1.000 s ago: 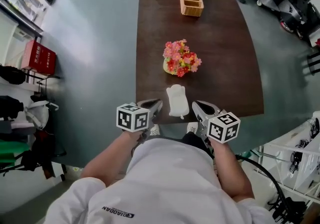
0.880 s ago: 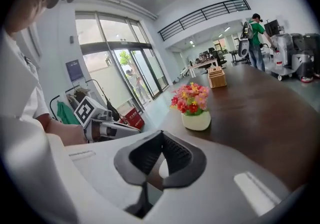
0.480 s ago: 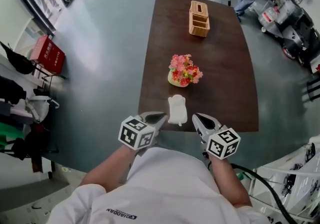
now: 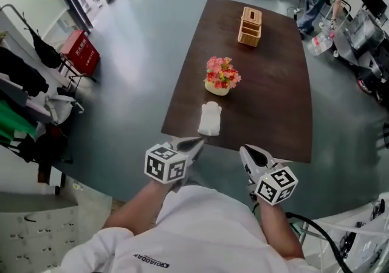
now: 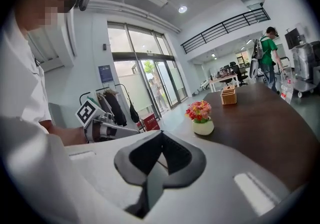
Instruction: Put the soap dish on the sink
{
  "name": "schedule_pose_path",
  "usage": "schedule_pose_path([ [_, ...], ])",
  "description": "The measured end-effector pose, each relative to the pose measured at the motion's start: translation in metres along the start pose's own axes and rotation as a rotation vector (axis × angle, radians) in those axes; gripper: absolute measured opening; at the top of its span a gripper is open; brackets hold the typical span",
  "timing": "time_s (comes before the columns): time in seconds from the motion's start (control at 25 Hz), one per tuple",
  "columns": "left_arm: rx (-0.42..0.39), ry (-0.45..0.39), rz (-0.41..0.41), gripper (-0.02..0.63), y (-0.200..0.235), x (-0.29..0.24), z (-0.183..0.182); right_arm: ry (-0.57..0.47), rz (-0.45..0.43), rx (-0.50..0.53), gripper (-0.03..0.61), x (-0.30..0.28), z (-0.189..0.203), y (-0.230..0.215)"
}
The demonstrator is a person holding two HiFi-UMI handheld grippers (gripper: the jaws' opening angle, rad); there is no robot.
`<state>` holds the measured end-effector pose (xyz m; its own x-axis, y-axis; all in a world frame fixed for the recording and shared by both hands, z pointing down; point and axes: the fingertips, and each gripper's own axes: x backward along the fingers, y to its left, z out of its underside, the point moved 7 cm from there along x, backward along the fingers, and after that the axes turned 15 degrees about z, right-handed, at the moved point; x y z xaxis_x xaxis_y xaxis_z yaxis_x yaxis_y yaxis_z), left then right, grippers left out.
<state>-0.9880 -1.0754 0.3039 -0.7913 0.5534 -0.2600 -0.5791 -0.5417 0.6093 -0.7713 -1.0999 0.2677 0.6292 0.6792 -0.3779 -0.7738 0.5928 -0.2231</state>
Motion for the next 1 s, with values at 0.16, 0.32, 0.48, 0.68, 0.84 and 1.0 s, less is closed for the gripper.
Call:
schedule_pose_path([
  [0.16,0.011,-0.029,-0.007,0.005,-0.035,0.006,0.016,-0.004,-0.038,-0.015,0.002,0.018,0.01,0.002],
  [0.32,0.019,-0.029,-0.048,0.005,-0.061,0.019,0.039,-0.009,-0.076,-0.036,0.001,0.031,0.023,0.009],
  [0.48,0.022,-0.001,-0.085,0.003,-0.07,0.041,0.056,-0.007,-0.08,-0.042,0.002,0.036,0.038,0.02],
  [0.68,0.011,0.005,-0.092,0.005,-0.066,0.062,0.052,-0.019,-0.065,-0.046,0.002,0.039,0.04,0.034],
  [0.84,-0.01,-0.002,-0.071,0.004,-0.055,0.068,0.039,-0.036,-0.031,-0.034,0.002,0.038,0.034,0.046],
  [1.0,-0.065,0.016,-0.034,0.005,-0.043,0.078,0.028,-0.04,0.022,-0.034,0.002,0.033,0.035,0.061],
])
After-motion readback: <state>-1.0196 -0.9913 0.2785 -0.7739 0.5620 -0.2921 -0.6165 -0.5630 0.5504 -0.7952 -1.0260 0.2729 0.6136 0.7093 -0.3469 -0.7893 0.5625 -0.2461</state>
